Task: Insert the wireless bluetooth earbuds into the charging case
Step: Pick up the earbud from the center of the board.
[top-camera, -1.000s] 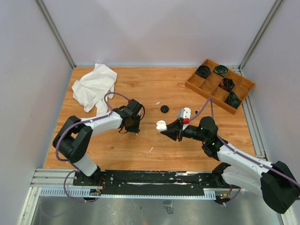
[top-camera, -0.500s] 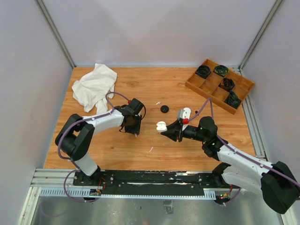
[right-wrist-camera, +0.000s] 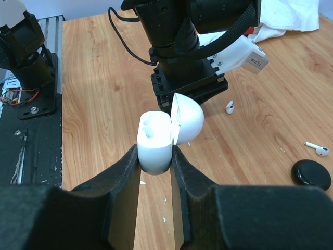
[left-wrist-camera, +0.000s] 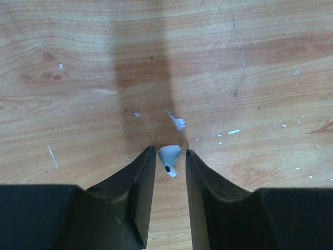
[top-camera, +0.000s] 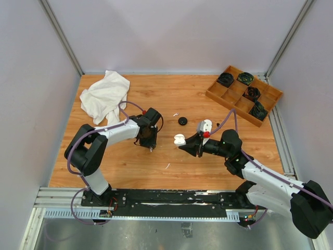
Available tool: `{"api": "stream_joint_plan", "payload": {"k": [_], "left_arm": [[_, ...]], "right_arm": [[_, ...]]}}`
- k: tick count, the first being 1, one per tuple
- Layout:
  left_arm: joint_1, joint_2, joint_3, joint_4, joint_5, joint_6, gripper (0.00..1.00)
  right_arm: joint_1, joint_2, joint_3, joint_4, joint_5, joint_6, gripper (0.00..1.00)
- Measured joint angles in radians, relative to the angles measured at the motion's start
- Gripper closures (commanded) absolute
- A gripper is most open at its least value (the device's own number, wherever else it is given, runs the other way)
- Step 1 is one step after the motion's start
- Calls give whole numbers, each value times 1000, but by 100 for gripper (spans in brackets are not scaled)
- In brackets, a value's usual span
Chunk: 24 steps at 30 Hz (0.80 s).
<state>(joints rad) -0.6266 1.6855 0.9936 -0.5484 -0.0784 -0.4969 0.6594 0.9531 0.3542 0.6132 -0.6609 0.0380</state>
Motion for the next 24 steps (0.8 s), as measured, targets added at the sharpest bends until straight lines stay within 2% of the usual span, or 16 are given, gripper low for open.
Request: {"api": "stream_joint_plan", "payload": {"k": [10,19,24], "left_arm": [[-1,2,2,-7,-17,-9,79],[-6,-11,0,-7,-60,-6,85],[-13,-81,-18,0,-103,-5,86]], "right_arm": [[0,-1,0,-6,5,-13,94],[17,-1,0,-6,8,-16,95],[28,0,0,-5,10,-17,97]]}}
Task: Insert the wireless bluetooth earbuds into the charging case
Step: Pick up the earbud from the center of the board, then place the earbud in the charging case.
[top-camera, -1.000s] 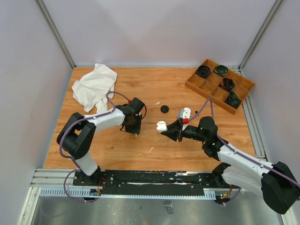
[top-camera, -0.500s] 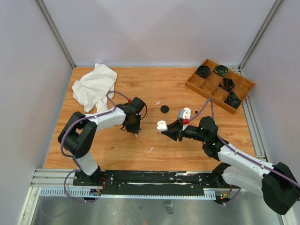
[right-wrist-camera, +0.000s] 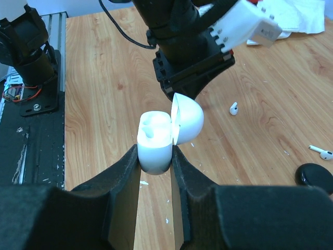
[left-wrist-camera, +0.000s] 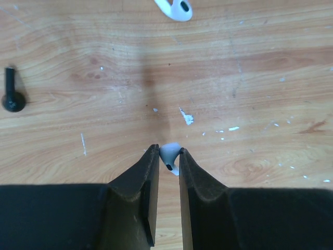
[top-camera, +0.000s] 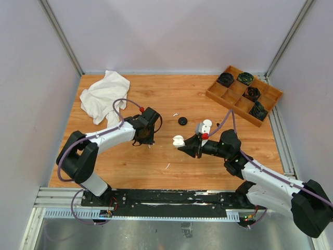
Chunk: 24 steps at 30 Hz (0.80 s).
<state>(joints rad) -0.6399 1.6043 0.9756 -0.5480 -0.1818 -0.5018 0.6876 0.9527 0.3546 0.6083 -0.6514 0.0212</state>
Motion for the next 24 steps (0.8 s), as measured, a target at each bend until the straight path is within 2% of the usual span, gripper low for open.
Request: {"api": "stream_joint_plan", "payload": {"k": [13,24], "left_arm": [[-147,-270,-30,105,-202,30,87],[-267,-515,-85,314,-285,149,86]], "right_arm": [[0,7,-2,74,87,0,99],[0,18,-34,212,150,-18,99]]}}
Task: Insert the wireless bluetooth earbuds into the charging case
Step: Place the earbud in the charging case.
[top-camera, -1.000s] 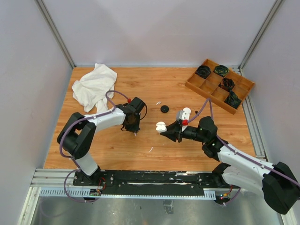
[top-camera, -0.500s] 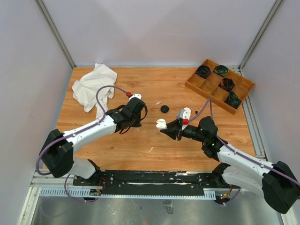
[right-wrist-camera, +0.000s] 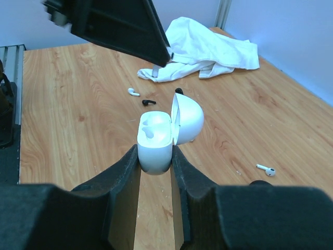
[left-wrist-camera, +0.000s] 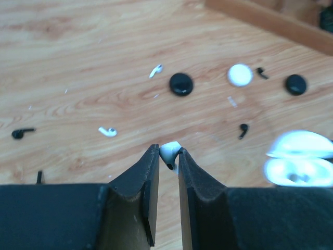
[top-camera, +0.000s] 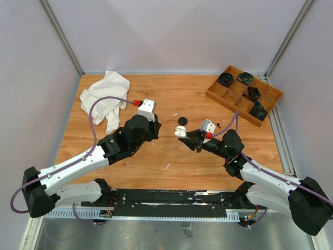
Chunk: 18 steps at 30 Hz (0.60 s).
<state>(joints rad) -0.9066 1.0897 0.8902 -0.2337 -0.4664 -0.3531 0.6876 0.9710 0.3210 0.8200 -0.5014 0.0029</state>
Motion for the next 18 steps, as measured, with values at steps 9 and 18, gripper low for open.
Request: {"api": "stream_joint_plan", "payload": {"k": [9,18], "left_arm": [[-113,-104,-63,219,1,135,86],[-159,-102,-107,396,62,239,86]], "right_arm": [[0,70,-1,108,14,12,98],[0,72,-1,157,16,28,98]]}}
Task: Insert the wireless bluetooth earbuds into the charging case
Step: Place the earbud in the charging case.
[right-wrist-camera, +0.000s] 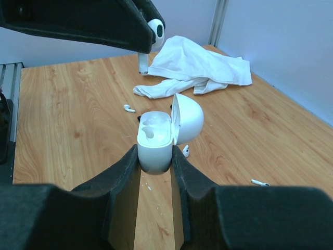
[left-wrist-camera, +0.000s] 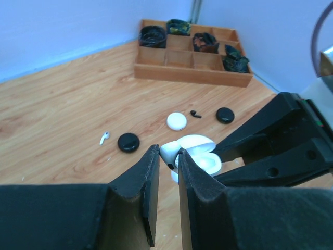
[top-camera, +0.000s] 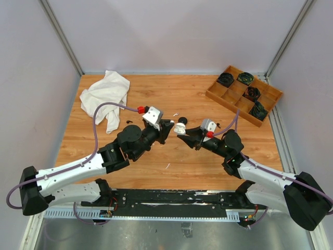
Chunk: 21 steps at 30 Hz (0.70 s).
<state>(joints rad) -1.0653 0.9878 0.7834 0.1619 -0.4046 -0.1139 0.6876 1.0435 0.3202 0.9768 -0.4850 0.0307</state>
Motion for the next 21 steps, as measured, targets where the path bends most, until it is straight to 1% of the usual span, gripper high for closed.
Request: {"api": "stream_joint_plan", "payload": {"k": [9,15,21], "left_arm": [[-24,31,-43,142,94,76,86],[-44,49,-47,191,131,119,86],[-51,73,-56,206,135,146,86]], "right_arm": [[0,-8,-6,9,4,11,97],[0,-23,-11,14,14,17,97],[0,-35,-11,14,16,19,97]]}}
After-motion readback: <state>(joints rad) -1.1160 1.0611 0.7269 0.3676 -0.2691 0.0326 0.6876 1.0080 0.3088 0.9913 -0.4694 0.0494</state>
